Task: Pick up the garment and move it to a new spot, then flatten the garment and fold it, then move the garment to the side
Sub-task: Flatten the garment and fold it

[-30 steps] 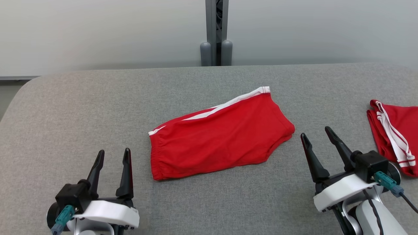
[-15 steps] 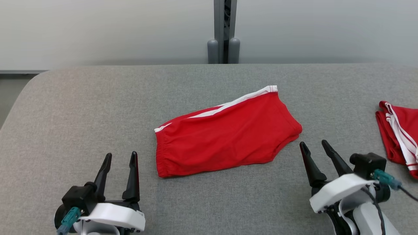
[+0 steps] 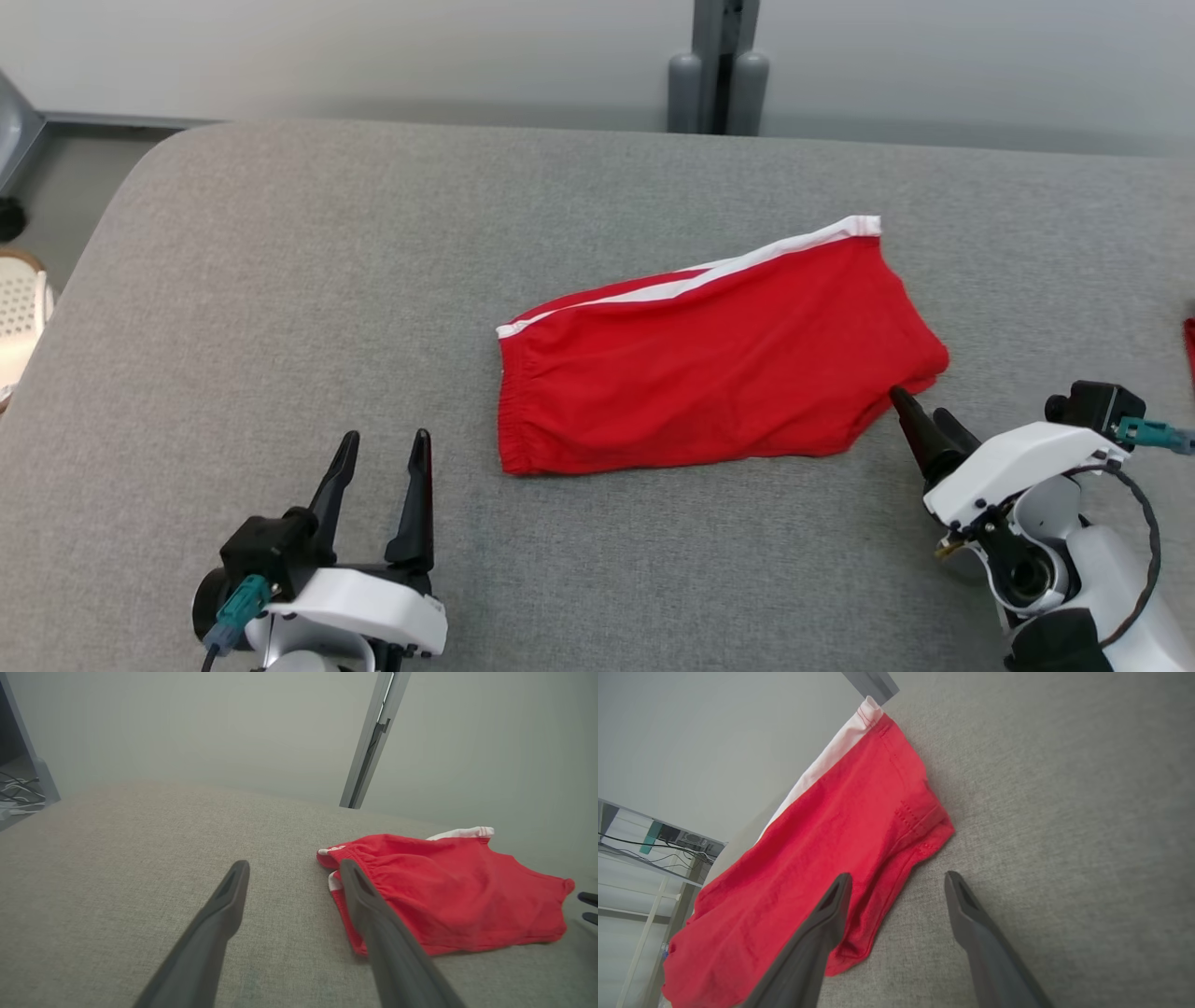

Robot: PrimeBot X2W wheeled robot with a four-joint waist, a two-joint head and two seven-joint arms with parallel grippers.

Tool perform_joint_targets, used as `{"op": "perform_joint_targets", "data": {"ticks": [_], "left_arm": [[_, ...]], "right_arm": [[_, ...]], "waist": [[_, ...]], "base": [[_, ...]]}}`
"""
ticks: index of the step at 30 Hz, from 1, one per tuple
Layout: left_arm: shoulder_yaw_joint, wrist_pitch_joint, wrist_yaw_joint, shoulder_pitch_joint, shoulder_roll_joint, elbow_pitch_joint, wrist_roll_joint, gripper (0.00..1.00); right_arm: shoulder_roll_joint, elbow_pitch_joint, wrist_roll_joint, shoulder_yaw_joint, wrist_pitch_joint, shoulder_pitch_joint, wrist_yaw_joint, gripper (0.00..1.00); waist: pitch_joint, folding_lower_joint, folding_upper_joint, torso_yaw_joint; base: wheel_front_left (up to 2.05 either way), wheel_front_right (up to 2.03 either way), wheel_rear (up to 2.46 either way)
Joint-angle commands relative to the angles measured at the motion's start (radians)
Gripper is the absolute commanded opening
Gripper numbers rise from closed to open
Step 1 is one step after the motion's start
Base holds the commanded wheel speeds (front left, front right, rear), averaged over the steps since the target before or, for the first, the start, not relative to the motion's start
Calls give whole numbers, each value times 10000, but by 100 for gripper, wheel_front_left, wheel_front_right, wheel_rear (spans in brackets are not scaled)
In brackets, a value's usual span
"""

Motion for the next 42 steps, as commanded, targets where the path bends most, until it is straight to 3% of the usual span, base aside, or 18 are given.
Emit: {"op": "perform_joint_targets", "data": {"ticks": [1, 15, 24, 25, 26, 29, 42], "left_arm": [[-17, -23, 31, -281, 28, -19, -20, 100], [-547, -23, 323, -543, 28, -79, -237, 100], [-762, -23, 404, -786, 31, -96, -354, 100], [-774, -23, 419, -799, 31, -97, -369, 100], [-780, -23, 433, -799, 29, -97, -377, 100], [-769, -23, 425, -762, 28, -90, -384, 100], [-651, -23, 355, -592, 34, 23, -240, 100]], "right_arm": [[-9, 62, 39, -50, 89, -135, 1, 100], [116, 2287, 710, -679, 589, -1431, 1, 100], [177, 3188, 785, -750, 96, -2039, 1, 100], [182, 3273, 784, -754, 16, -2075, 1, 90], [190, 3339, 801, -755, -42, -2117, 1, 57], [198, 3399, 892, -691, -276, -2177, 1, 0], [46, 3189, 2511, -156, -1566, -1566, -18, 0]], "waist": [[146, -1, 0, 151], [706, -1, 0, 915], [938, -1, 0, 1281], [946, -1, 0, 1307], [951, -1, 0, 1326], [947, -1, 0, 1336], [483, -1, 0, 758]], "base": [[0, 0, 0], [0, 0, 0], [0, 0, 0], [0, 0, 0], [0, 0, 0], [0, 0, 0], [0, 0, 0]]}}
